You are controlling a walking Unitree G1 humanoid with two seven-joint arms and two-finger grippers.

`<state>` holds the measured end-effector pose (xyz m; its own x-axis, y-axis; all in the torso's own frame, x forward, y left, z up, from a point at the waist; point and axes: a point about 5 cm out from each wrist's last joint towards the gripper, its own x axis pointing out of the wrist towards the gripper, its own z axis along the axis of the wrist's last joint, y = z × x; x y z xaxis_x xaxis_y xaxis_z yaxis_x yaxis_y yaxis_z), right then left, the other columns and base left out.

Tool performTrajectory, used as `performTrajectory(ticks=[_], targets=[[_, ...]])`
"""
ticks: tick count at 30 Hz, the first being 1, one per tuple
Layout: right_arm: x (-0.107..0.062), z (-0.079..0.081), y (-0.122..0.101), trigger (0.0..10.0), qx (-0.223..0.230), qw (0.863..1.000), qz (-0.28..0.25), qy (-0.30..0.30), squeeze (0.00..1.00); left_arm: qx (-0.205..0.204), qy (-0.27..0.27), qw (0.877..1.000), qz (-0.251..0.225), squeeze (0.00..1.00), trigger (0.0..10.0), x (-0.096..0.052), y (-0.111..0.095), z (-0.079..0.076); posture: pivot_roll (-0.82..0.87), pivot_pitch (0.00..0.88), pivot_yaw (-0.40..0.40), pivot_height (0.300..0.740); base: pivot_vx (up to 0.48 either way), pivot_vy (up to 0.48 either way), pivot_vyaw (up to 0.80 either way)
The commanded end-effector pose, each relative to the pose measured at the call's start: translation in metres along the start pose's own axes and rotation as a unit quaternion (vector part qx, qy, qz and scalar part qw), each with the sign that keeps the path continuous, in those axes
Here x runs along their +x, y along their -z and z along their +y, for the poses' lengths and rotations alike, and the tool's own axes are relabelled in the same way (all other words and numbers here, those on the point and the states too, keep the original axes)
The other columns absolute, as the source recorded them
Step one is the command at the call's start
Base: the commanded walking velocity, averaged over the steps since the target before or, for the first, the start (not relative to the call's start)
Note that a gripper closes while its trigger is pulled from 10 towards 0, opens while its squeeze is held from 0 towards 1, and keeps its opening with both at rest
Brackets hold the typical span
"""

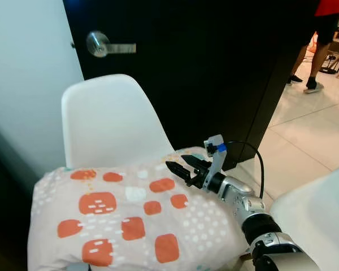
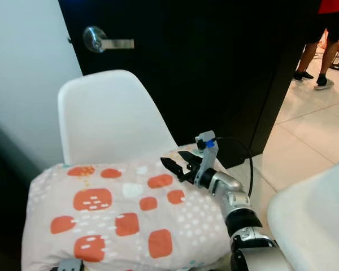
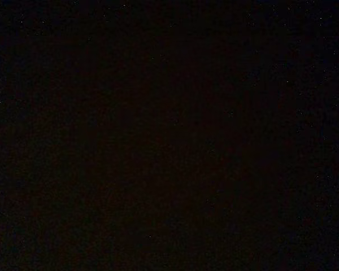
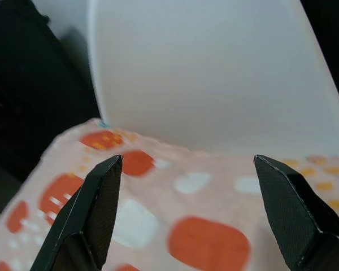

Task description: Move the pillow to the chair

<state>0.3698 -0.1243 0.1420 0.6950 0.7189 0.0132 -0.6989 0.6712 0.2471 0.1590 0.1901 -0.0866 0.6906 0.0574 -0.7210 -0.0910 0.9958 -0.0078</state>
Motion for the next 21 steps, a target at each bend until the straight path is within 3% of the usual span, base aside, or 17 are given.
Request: performTrajectory(ticks=[1, 15, 21], targets=[[0.002, 0.002, 0.002, 10.0, -0.009, 1.0, 0.007, -0.004, 0.0, 0.008, 0.02, 0.999, 0.044, 0.0, 10.0, -0.006, 0.021, -0.008, 0.06, 0.094, -0.032, 0.632, 0.0, 0.0, 0.0], [0.001, 0.003, 0.007, 10.0, -0.013, 1.0, 0.018, -0.001, 0.0, 0.023, 0.024, 0.995, 0.09, 0.0, 10.0, -0.014, 0.041, -0.007, 0.05, 0.097, -0.033, 0.697, 0.0, 0.0, 0.0], [-0.001, -0.001, 0.017, 10.0, -0.014, 0.999, 0.044, 0.026, 0.0, 0.012, 0.024, 0.989, 0.142, 0.0, 10.0, -0.026, 0.065, -0.004, 0.05, 0.097, -0.037, 0.727, 0.0, 0.0, 0.0]])
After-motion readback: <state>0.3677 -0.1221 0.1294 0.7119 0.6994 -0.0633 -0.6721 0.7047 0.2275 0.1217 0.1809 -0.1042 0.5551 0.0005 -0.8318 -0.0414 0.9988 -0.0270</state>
